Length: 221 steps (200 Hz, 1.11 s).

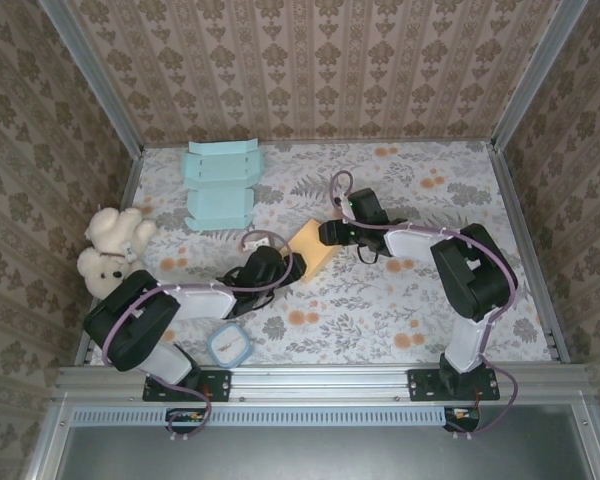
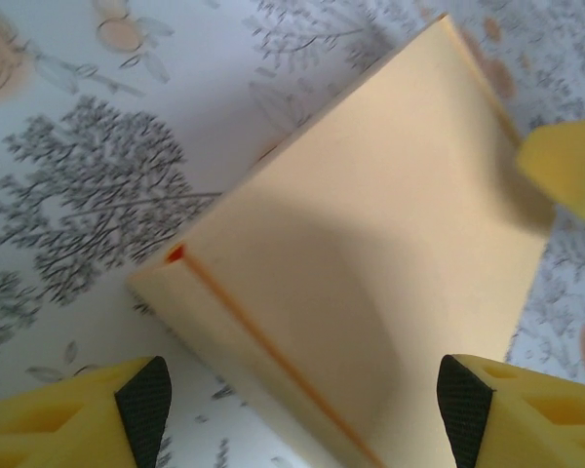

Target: Fold the paper box

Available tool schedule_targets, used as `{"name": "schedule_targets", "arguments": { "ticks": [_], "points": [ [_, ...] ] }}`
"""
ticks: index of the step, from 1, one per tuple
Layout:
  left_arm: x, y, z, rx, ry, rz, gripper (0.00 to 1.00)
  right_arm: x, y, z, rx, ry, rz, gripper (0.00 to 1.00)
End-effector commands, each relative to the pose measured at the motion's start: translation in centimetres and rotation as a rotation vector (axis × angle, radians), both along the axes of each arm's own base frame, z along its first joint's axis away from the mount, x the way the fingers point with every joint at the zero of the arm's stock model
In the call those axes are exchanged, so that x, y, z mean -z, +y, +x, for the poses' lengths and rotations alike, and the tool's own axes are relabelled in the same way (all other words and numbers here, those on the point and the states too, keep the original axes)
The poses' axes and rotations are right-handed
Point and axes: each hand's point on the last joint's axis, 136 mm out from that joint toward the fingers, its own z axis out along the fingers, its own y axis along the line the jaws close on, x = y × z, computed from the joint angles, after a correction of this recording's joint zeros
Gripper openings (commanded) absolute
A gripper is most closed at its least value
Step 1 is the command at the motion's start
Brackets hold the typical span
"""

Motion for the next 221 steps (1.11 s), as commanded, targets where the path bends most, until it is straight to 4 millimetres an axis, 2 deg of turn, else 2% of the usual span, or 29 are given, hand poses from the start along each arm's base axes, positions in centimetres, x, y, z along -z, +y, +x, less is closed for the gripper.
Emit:
{"name": "schedule_targets", "arguments": {
  "ticks": [1, 27, 55, 84, 109, 133, 172, 221],
  "points": [
    [-1.7, -1.2, 1.2, -0.005, -0.042, -0.031, 0.75, 1.0, 0.3, -0.1, -0.039, 0.038, -0.001, 0.62],
    [-1.2, -1.5, 1.6, 0.003, -0.033, -0.005, 0.75, 1.4, 1.0, -0.8, -0.071, 0.067, 0.046, 0.59],
    [-1.0, -2.0, 2.4, 0.006, -0.026, -0.009, 0.74, 0.0, 1.9, -2.1, -0.105, 0.07, 0.148, 0.57],
    [-2.6, -3.5, 3.4, 0.038, -0.052, -0.019, 0.74, -2.2, 2.1, -3.2, -0.101, 0.068, 0.243, 0.56],
    [-4.2, -5.3, 4.3, 0.08, -0.069, -0.04, 0.73, -4.0, 1.5, -3.7, -0.072, 0.045, 0.277, 0.56],
    [-5.6, -7.0, 5.2, 0.112, -0.091, -0.053, 0.73, -5.8, -0.1, -3.6, 0.0, -0.006, 0.284, 0.56],
    [-7.8, -10.4, 7.2, 0.163, -0.129, -0.05, 0.72, -8.2, -4.0, -2.2, 0.155, -0.093, 0.256, 0.56],
    [-9.7, -16.1, 10.3, 0.264, -0.199, -0.05, 0.72, -8.4, -9.5, 0.5, 0.345, -0.145, 0.204, 0.56]
  ]
}}
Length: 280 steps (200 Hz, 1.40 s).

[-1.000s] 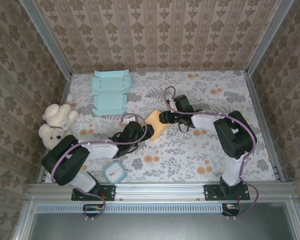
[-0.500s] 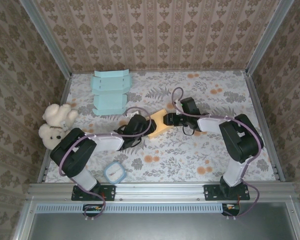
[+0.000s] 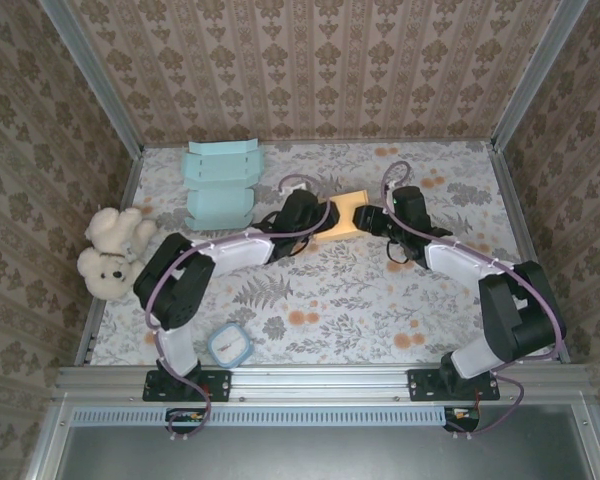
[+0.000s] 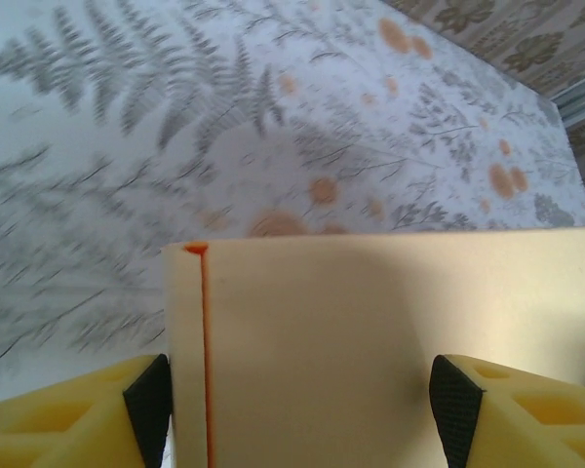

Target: Fold the paper box

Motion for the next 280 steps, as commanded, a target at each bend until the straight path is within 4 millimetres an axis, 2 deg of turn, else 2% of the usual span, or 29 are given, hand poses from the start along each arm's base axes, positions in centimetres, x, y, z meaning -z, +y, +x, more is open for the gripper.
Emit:
{"name": "schedule_targets", "arguments": {
  "ticks": [1, 27, 52, 55, 89, 122, 176, 226, 259, 280],
  "points": [
    [-2.7, -6.1, -0.8, 0.197, -0.061, -0.068, 0.72, -1.0, -0.5, 0.9, 0.026, -0.038, 0.039, 0.56],
    [-2.7, -9.2, 0.8, 0.257, -0.078, -0.084, 0.71, -0.8, -3.2, 2.7, 0.113, -0.047, -0.002, 0.56],
    [-2.0, -11.3, 2.1, 0.283, -0.062, -0.08, 0.71, -0.5, -5.7, 3.9, 0.189, -0.052, -0.041, 0.56],
    [-2.3, -11.6, 2.3, 0.286, -0.069, -0.085, 0.71, -0.5, -6.0, 4.0, 0.197, -0.053, -0.042, 0.56],
    [-1.0, -13.6, 3.7, 0.304, -0.054, -0.083, 0.7, 0.6, -9.0, 5.3, 0.29, -0.039, -0.071, 0.56],
    [0.3, -14.8, 4.6, 0.306, -0.033, -0.072, 0.7, 1.3, -11.0, 6.2, 0.361, -0.031, -0.081, 0.56],
    [1.8, -15.1, 5.8, 0.273, -0.03, -0.046, 0.7, 3.5, -13.4, 8.1, 0.45, 0.02, -0.08, 0.56],
    [3.3, -14.2, 6.7, 0.224, -0.015, -0.002, 0.7, 5.0, -14.8, 8.2, 0.506, 0.055, -0.071, 0.58],
    [4.0, -12.6, 7.1, 0.185, 0.008, 0.034, 0.72, 3.9, -15.5, 7.6, 0.54, 0.027, -0.084, 0.59],
    [3.4, -10.9, 7.3, 0.161, -0.004, 0.058, 0.72, 2.7, -15.2, 6.8, 0.526, -0.003, -0.071, 0.6]
  ]
}}
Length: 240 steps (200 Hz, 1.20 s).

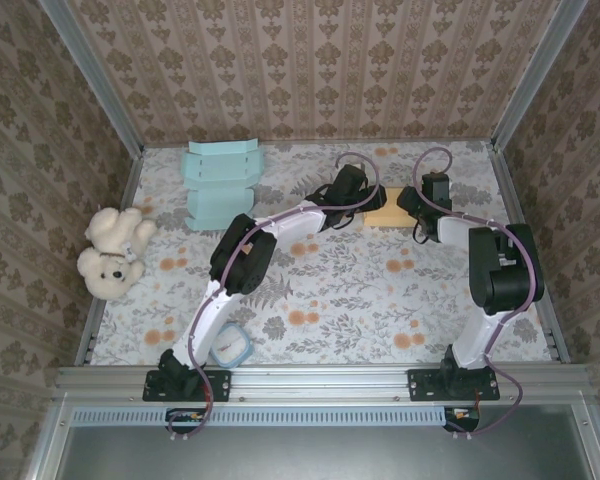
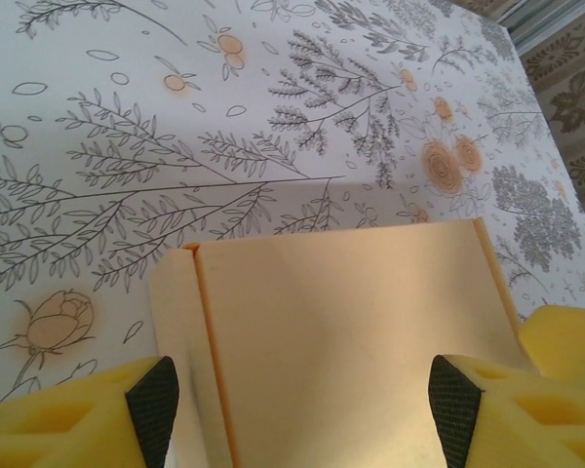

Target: Fold the paper box

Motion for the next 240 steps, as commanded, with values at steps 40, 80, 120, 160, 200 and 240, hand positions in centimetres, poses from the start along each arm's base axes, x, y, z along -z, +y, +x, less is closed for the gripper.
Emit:
{"name": "schedule_targets", "arguments": {
  "ticks": [40, 80, 120, 160, 200, 240],
  "points": [
    [-4.9, 8.6, -0.1, -0.117, -0.128, 0.148, 0.72, -5.3, 3.7, -2.8, -0.109, -0.141, 0.013, 0.59],
    [-4.6, 19.8, -1.4, -0.257, -0.152, 0.346, 0.72, -6.2, 11.2, -6.1, -0.333, -0.181, -0.047, 0.59],
    [-1.1, 28.6, -0.9, -0.361, -0.082, 0.506, 0.73, -6.2, 17.8, -8.2, -0.519, -0.182, -0.054, 0.59],
    [0.6, 32.8, 1.2, -0.433, -0.059, 0.553, 0.72, -5.5, 21.3, -8.9, -0.608, -0.16, -0.071, 0.59],
    [3.2, 35.4, 4.2, -0.451, 0.048, 0.548, 0.71, -4.4, 23.0, -8.7, -0.645, -0.13, -0.072, 0.59],
    [3.8, 35.0, 5.6, -0.406, 0.079, 0.55, 0.71, -3.9, 24.0, -8.6, -0.666, -0.116, -0.073, 0.59]
  ]
}}
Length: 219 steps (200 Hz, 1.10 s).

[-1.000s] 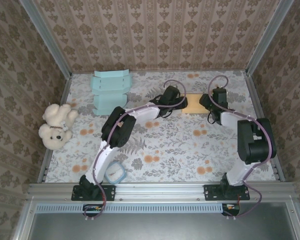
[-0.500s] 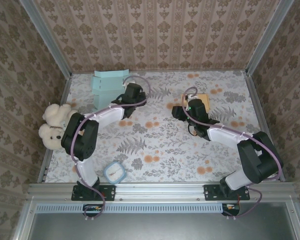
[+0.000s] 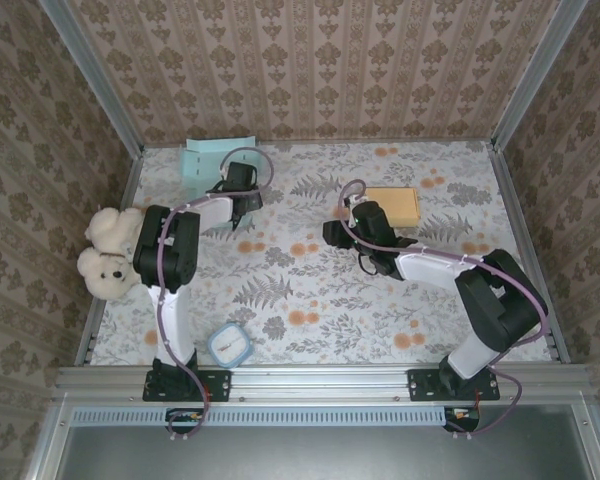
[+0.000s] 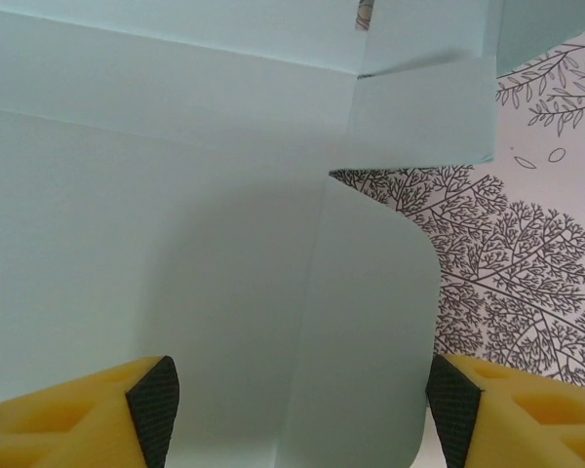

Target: Fold the paper box

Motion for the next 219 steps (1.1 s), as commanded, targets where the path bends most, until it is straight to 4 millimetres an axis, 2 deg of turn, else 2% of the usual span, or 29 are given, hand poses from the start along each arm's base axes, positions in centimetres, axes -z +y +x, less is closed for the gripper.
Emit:
{"name": "schedule_targets", "arguments": {
  "ticks": [1, 33, 75, 125, 142, 163, 186, 202, 219],
  "points": [
    [-0.2, -1.1, 0.4, 0.059, 0.034, 0.011, 0.71, -0.2, 1.0, 0.3, -0.031, 0.0, -0.014, 0.59],
    [0.1, -1.7, 0.4, 0.079, 0.05, 0.036, 0.71, 0.3, 1.3, 0.3, -0.038, 0.011, -0.017, 0.58],
    [0.4, -0.6, 0.7, 0.051, 0.105, 0.107, 0.71, 0.7, 1.8, 0.0, -0.059, 0.024, -0.008, 0.59],
    [0.3, -0.1, 0.7, 0.049, 0.123, 0.166, 0.61, 1.1, 2.4, 0.0, -0.072, 0.035, -0.002, 0.58],
    [0.4, 0.0, 0.7, 0.057, 0.13, 0.174, 0.52, 1.3, 2.7, 0.0, -0.079, 0.043, 0.004, 0.58],
    [0.3, -0.3, 0.7, 0.073, 0.124, 0.177, 0.25, 1.4, 2.8, -0.1, -0.085, 0.045, 0.007, 0.58],
    [-0.4, -1.2, 0.5, 0.1, 0.086, 0.164, 0.0, 1.5, 2.8, -0.2, -0.084, 0.046, 0.005, 0.58],
    [-1.8, -2.2, -0.1, 0.118, 0.041, 0.144, 0.0, 1.3, 2.8, -0.3, -0.084, 0.045, 0.008, 0.58],
    [-3.6, -3.4, -1.7, 0.132, -0.009, 0.113, 0.0, 1.1, 2.5, -0.6, -0.082, 0.043, 0.01, 0.58]
  ]
}}
